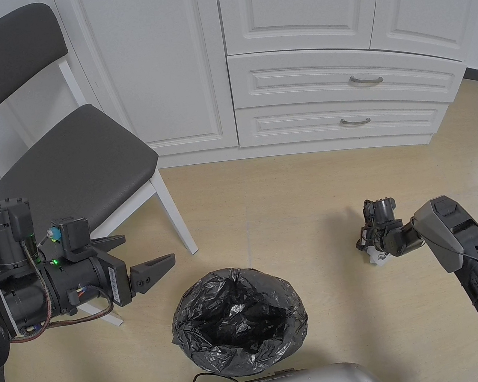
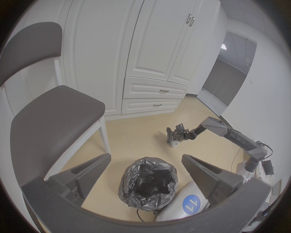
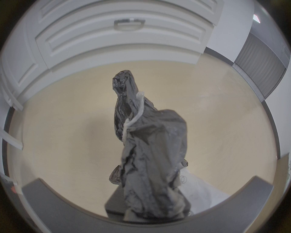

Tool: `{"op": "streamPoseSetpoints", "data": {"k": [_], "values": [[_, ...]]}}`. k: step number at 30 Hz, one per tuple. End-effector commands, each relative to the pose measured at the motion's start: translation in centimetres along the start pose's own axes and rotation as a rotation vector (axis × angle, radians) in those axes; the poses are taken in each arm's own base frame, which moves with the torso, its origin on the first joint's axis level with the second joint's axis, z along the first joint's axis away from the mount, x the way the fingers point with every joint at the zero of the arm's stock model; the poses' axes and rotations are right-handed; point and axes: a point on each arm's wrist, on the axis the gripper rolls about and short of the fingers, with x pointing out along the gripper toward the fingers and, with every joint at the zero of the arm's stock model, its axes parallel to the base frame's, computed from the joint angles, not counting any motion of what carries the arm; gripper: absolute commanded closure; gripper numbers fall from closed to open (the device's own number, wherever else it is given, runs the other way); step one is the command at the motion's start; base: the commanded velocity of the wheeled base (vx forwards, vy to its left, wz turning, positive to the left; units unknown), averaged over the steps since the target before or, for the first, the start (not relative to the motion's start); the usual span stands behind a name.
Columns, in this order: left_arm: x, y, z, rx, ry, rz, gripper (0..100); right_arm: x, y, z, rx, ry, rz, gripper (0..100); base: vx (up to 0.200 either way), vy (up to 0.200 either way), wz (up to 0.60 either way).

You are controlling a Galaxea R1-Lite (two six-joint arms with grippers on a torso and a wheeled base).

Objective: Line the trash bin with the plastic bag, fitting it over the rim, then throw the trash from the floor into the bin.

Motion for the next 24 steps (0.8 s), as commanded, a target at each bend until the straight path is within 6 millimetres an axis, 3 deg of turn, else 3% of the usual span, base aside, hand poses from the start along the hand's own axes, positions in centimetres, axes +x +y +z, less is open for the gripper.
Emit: {"op": "streamPoseSetpoints", "data": {"k": [1, 6, 9, 10, 11, 14, 15, 16, 17, 18, 21, 24], "values": [[-0.8, -0.2, 0.3, 0.016, -0.051, 0.007, 0, -5.8, 0.4, 5.6, -0.009, -0.057, 0.04, 100, 0.0, 0.0, 0.0], [-1.4, -0.3, 0.8, 0.026, -0.09, 0.012, 0, -15.6, 1.7, 9.9, -0.076, -0.095, 0.116, 100, 0.0, 0.0, 0.0], [-1.6, 0.1, 0.9, 0.025, -0.096, 0.027, 0, -21.4, 3.1, 11.0, -0.099, -0.121, 0.183, 100, 0.0, 0.0, 0.0], [-1.6, 0.1, 0.9, 0.025, -0.096, 0.027, 0, -21.4, 3.1, 11.0, -0.099, -0.121, 0.183, 100, 0.0, 0.0, 0.0], [-1.6, 0.2, 0.9, 0.023, -0.096, 0.034, 0, -24.7, 3.7, 11.3, -0.113, -0.139, 0.225, 100, 0.0, 0.0, 0.0], [-1.6, 0.8, 0.7, 0.016, -0.09, 0.056, 0, -30.1, 4.8, 11.0, -0.135, -0.162, 0.303, 100, 0.0, 0.0, 0.0], [-1.6, 0.8, 0.7, 0.016, -0.09, 0.056, 0, -30.1, 4.8, 11.0, -0.135, -0.162, 0.303, 100, 0.0, 0.0, 0.0], [-1.7, 1.1, 0.8, 0.016, -0.092, 0.071, 0, -32.2, 5.4, 10.8, -0.147, -0.176, 0.341, 100, 0.0, 0.0, 0.0], [-1.7, 1.1, 0.8, 0.016, -0.092, 0.071, 0, -32.2, 5.4, 10.8, -0.147, -0.176, 0.341, 100, 0.0, 0.0, 0.0], [-2.0, 1.5, 1.0, 0.016, -0.103, 0.091, 0, -36.3, 6.2, 9.9, -0.163, -0.213, 0.433, 100, 0.0, 0.0, 0.0], [-2.5, 1.5, 1.2, 0.02, -0.118, 0.099, 0, -39.7, 7.0, 8.4, -0.182, -0.246, 0.536, 100, 0.0, 0.0, 0.0], [-3.0, 1.3, 1.4, 0.025, -0.134, 0.1, 0, -42.8, 8.6, 5.4, -0.21, -0.267, 0.66, 100, 0.0, 0.0, 0.0]]}}
